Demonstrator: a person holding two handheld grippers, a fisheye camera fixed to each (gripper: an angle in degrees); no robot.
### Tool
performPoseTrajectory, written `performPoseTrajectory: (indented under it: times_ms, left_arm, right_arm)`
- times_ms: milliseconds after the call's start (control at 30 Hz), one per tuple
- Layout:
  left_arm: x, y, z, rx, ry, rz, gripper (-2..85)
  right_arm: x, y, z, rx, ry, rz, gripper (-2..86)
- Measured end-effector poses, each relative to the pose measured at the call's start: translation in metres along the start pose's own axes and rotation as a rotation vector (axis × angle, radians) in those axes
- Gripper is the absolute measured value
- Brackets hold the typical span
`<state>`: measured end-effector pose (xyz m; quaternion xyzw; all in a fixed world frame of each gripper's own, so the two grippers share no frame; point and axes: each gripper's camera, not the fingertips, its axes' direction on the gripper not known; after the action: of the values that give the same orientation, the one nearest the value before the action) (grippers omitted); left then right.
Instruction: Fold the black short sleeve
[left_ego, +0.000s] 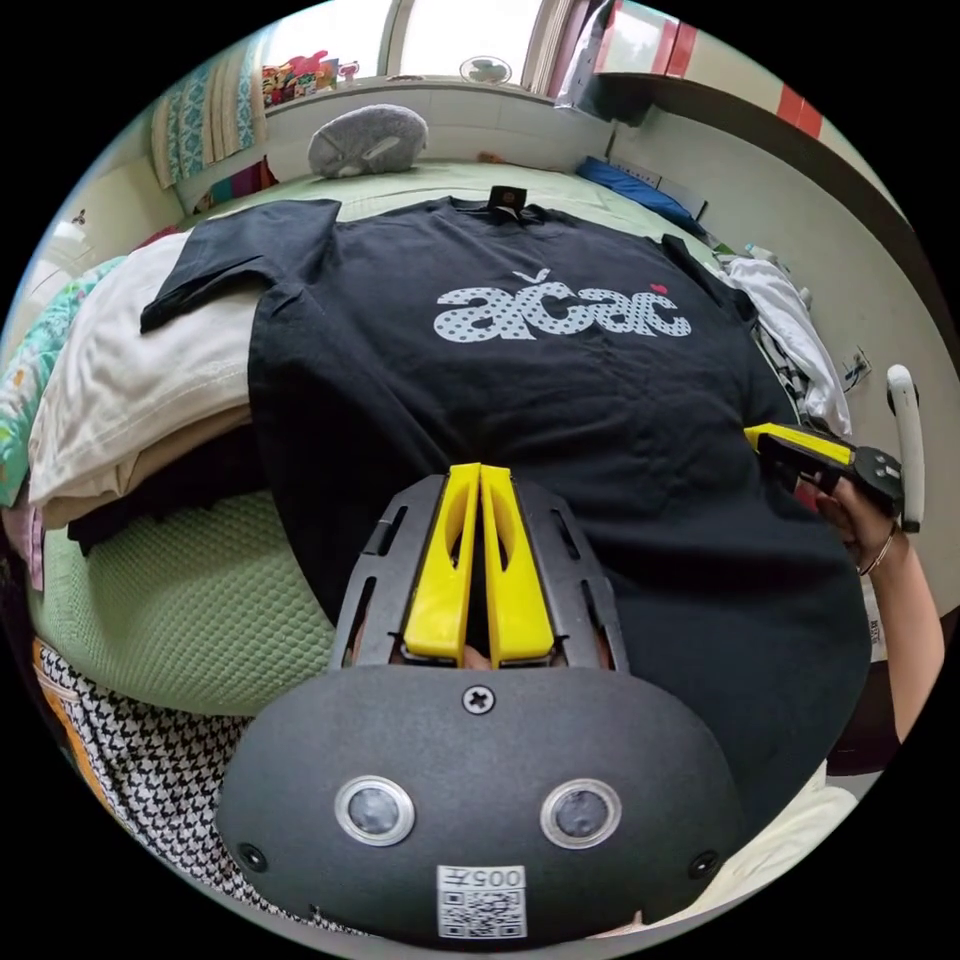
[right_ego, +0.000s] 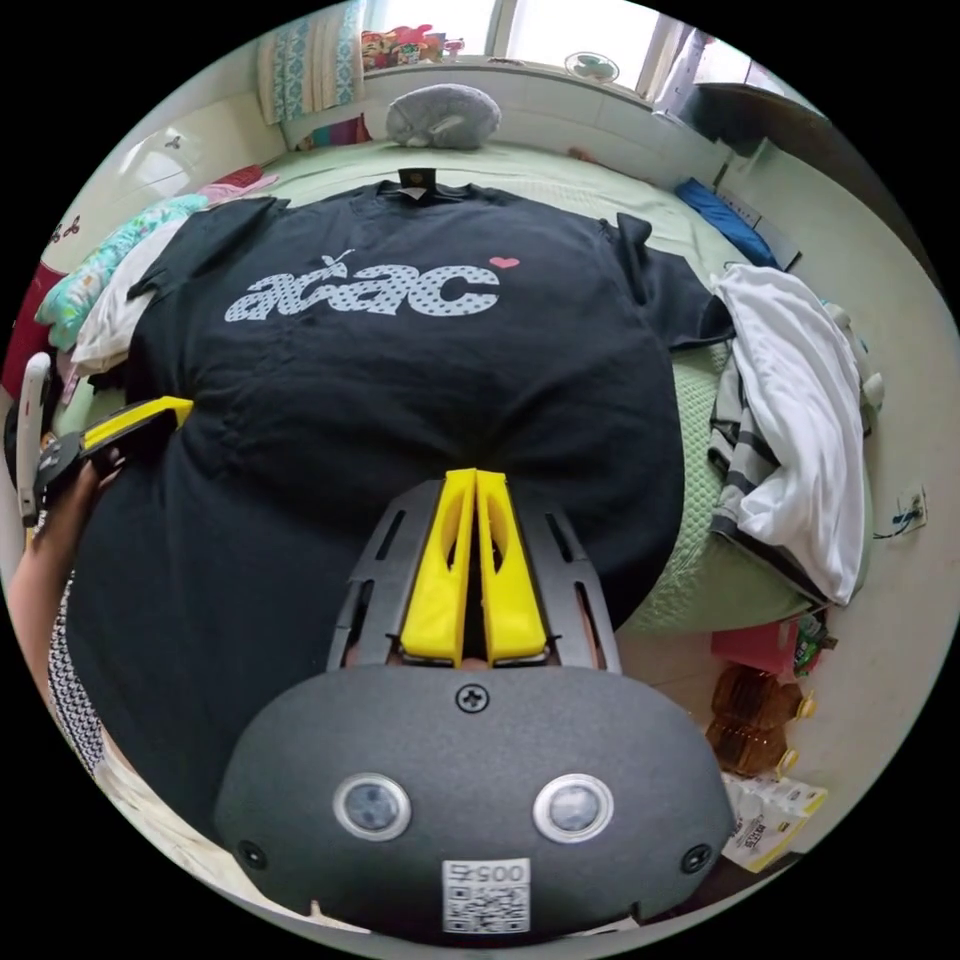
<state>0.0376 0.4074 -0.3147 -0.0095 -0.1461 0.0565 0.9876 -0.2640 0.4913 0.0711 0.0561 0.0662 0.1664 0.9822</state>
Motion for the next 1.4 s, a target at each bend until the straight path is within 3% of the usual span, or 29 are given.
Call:
performPoseTrajectory:
  times_ms: [233,467,800,1067,1400]
  left_arm:
    - [0.007,0.000,0.009,-0.021,-0.069,0.042,-0.2]
    - [0.008,0.000,0.019,-0.033,-0.089,0.028,-0.1]
    - [0.012,0.000,0.029,-0.046,-0.113,0.041,-0.2]
    - [0.010,0.002,0.035,-0.040,-0.097,0.042,-0.2]
    - [0.015,0.003,0.041,-0.036,-0.099,0.039,-0.2]
  right_arm:
    - [-0.017,-0.005,0.000,0.031,0.051,0.034,-0.9]
    - [0.003,-0.013,-0.001,0.012,-0.126,0.141,-1.2]
    - [-0.045,-0.021,-0.002,0.003,0.141,-0.084,-1.0]
    - [-0.025,-0.024,-0.004,0.010,-0.038,0.062,-0.9]
    - [-0.043,-0.022,-0.005,0.027,0.048,-0.012,-0.9]
